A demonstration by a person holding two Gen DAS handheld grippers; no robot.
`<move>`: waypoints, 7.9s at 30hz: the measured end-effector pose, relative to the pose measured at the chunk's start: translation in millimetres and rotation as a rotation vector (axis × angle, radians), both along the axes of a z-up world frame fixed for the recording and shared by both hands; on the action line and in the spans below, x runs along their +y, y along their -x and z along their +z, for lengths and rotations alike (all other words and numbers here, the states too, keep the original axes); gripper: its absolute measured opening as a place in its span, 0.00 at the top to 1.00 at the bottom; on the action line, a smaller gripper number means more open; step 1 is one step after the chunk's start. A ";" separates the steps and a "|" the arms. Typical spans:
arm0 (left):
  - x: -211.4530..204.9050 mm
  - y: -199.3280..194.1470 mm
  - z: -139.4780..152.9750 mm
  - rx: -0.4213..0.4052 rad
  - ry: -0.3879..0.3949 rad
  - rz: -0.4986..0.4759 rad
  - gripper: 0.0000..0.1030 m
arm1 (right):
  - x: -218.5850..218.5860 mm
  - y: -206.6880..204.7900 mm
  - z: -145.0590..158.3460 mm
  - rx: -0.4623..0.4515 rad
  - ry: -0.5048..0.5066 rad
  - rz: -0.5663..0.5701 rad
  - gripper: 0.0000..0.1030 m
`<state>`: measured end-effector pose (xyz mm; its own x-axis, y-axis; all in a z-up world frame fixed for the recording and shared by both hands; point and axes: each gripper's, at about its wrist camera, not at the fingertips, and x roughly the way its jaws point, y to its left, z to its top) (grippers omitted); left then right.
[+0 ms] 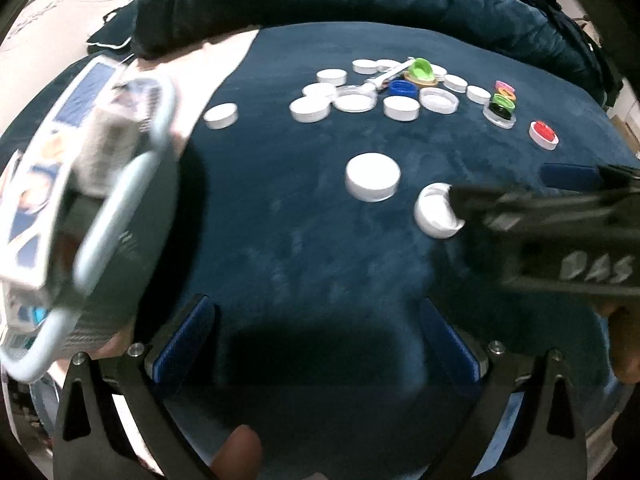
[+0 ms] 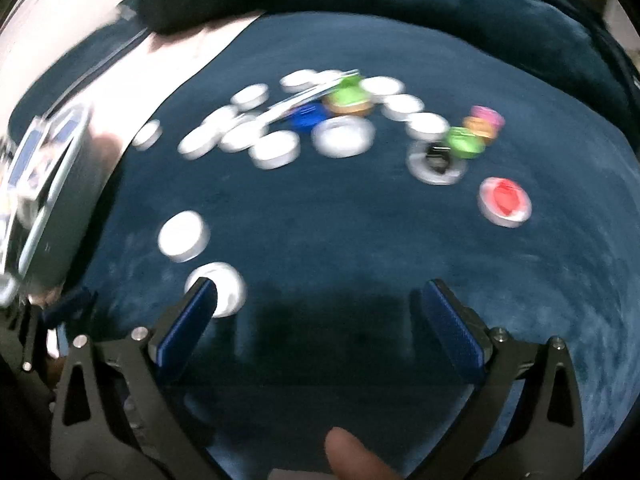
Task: Organize objects
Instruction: 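Grasp a white cap with the left gripper while the right grasps a silver-topped cap, then carry both held caps over the light blue basket with both grippers, then open both grippers above the basket to drop the caps inside, then grasp a white cap with the right gripper while the left grasps a clear lid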
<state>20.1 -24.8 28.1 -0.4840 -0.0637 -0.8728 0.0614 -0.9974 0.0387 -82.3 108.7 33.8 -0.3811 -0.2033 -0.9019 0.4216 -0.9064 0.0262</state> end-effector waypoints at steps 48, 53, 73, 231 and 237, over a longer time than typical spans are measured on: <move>-41.7 26.6 107.4 0.176 -0.147 0.065 0.69 | 1.2 -7.6 50.9 0.014 0.204 -0.087 0.68; -108.2 12.2 172.0 0.246 -0.155 0.121 0.69 | -33.0 -30.6 67.8 0.051 0.208 0.014 0.68; -289.0 21.9 125.5 0.114 -0.202 0.474 0.69 | -216.7 -17.0 121.1 0.003 0.296 0.223 0.68; 87.8 183.8 3.4 -0.035 -0.122 -0.132 0.21 | 103.3 72.3 -8.4 -0.456 0.276 -0.470 0.69; 85.7 201.5 -7.1 -0.049 -0.198 -0.130 0.60 | 104.2 72.1 -10.5 -0.440 0.254 -0.457 0.69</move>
